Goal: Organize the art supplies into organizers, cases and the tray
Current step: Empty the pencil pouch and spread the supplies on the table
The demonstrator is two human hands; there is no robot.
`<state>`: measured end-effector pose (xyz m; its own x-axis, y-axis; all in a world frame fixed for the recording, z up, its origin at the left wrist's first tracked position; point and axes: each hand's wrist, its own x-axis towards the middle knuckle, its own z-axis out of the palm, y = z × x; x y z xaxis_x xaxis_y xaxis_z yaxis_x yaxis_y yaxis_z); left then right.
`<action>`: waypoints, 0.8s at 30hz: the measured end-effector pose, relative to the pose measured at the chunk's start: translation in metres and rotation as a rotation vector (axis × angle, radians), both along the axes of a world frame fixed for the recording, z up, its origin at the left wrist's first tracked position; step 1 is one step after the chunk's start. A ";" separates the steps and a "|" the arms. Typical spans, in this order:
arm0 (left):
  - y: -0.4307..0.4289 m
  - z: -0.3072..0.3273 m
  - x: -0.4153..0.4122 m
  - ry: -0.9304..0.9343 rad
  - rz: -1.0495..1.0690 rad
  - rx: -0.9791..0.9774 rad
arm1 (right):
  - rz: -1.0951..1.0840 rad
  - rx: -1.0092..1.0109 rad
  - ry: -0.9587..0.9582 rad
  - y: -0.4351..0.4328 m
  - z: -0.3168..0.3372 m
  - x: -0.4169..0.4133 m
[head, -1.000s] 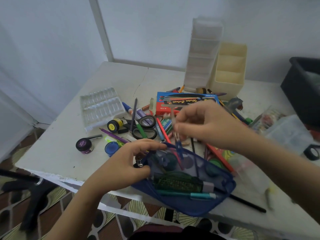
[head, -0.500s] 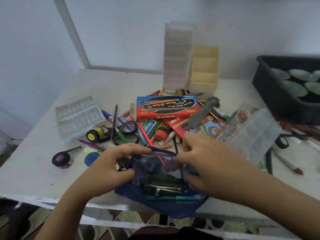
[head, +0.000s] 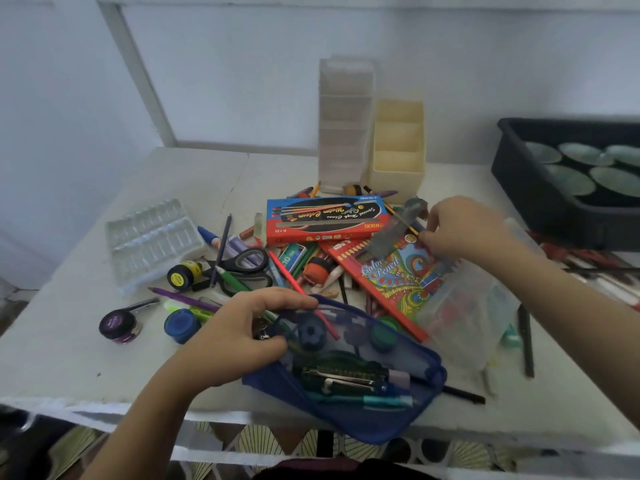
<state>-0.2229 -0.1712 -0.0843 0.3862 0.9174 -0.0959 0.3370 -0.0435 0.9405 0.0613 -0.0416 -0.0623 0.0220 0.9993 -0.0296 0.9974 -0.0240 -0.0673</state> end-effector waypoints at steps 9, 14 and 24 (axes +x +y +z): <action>0.003 0.000 0.001 -0.017 -0.018 -0.034 | -0.021 0.003 0.030 -0.011 0.022 0.003; 0.007 0.000 0.001 -0.015 -0.016 -0.060 | 0.061 0.221 0.185 -0.030 0.062 0.019; 0.011 0.001 0.004 -0.018 -0.024 -0.089 | 0.280 0.457 1.148 -0.065 0.092 -0.014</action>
